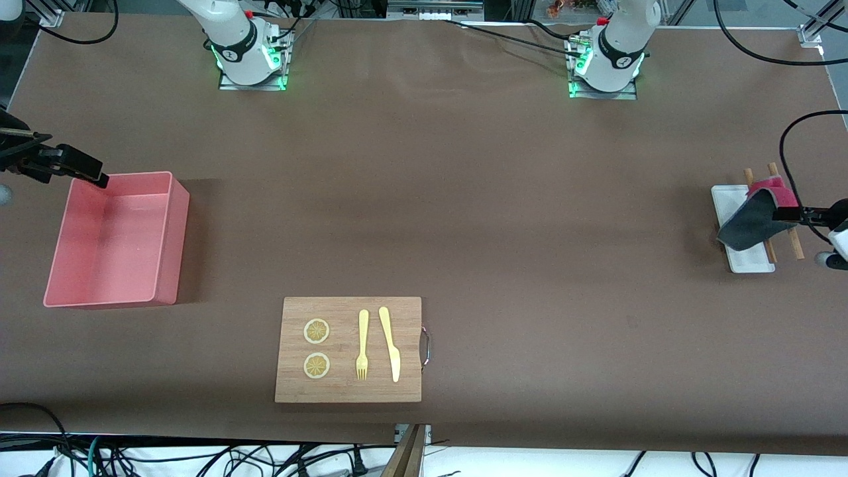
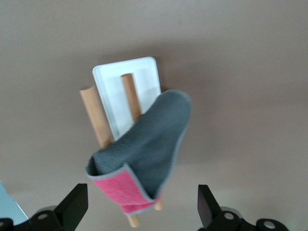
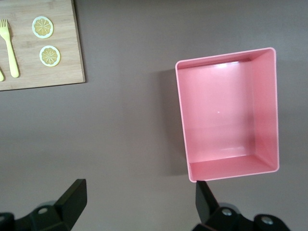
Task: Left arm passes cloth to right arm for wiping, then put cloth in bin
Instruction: 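Grasp the grey cloth with the left gripper and lift it off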
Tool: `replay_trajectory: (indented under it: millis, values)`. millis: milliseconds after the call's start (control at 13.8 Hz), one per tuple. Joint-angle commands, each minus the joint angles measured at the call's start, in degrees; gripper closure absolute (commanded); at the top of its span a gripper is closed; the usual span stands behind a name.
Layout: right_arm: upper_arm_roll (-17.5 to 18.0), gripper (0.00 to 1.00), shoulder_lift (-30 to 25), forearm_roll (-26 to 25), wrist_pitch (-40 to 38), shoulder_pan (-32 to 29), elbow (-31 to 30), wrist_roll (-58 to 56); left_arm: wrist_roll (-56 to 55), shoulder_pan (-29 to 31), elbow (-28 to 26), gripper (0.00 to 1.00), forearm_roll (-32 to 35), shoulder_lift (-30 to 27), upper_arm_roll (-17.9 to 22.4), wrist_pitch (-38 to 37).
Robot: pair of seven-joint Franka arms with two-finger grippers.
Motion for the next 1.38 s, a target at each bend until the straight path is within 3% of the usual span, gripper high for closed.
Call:
replay_trajectory:
  millis: [0,145,362,435,725,942,1087,1304]
  values:
    - [0.4,0.00,1.9,1.4,0.7,0.1,-0.3,-0.8,4.7,3.5,1.4,0.00,0.2,3.1,-0.7,1.8]
    - [0.5,0.00,4.1,1.3,0.5,0.6,-0.3,-1.1,4.9,4.3,1.3,0.14,0.0,4.0,-0.8,1.9]
    - [0.5,0.00,4.5,1.2,0.0,2.4,-0.6,-1.0,4.9,4.8,1.2,0.16,-1.1,5.4,-0.8,1.8]
    - [0.5,0.00,4.7,1.2,0.1,2.4,-0.6,-1.0,5.1,4.9,1.2,0.31,-1.1,5.5,-0.9,1.7]
    - [0.4,0.00,5.3,1.4,0.3,2.2,-0.5,-1.6,7.4,5.0,1.2,0.51,-2.0,5.5,-0.8,1.6]
    - [0.5,0.00,5.8,4.8,0.6,2.6,-0.5,0.6,7.5,5.7,1.2,0.75,-2.2,5.5,-0.9,1.6]
    - [0.5,0.00,6.3,9.2,0.7,2.6,-0.5,6.5,7.5,5.7,1.2,0.82,-2.2,5.5,-0.9,1.5]
    - [0.5,0.00,6.6,10.1,0.8,5.9,-0.4,12.4,7.5,5.7,1.2,0.85,-2.2,5.5,-0.9,1.6]
